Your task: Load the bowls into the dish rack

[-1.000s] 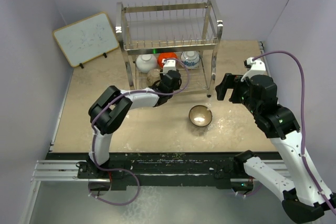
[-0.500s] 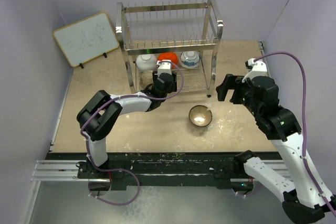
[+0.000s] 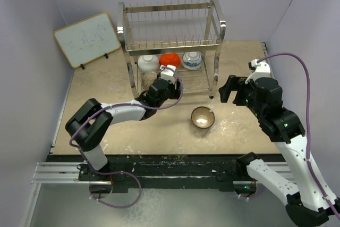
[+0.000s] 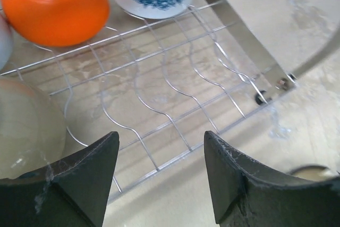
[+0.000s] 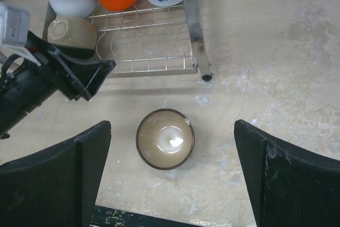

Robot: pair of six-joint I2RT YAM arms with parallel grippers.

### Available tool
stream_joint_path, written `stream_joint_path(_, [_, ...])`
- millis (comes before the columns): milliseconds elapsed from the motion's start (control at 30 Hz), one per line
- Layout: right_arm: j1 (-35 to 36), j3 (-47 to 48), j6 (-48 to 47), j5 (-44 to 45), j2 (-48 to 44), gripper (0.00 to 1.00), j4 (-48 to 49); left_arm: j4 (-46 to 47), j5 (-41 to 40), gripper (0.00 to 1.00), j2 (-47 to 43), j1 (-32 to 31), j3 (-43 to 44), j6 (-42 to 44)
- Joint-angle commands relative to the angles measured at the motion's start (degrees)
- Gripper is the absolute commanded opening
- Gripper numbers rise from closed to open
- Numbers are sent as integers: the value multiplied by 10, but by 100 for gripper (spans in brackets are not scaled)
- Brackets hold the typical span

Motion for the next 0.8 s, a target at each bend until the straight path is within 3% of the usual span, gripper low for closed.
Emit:
stream_joint_path(0, [-2,3,-5,14,-5,99,7,69,54,68,-63,-35,-48,38])
stream_joint_path(200, [-2,12,-4,18,-5,99,1,86,76,72,-136,-104,-101,118])
stream_joint_path(433, [-2,20,-3,22,-8,99,-7,54,121,70,-206,-167,-143,167])
stream_joint_path(767, [-3,56,-3,30,-8,99,-25,-34,211,63,-161,-212,-78,220])
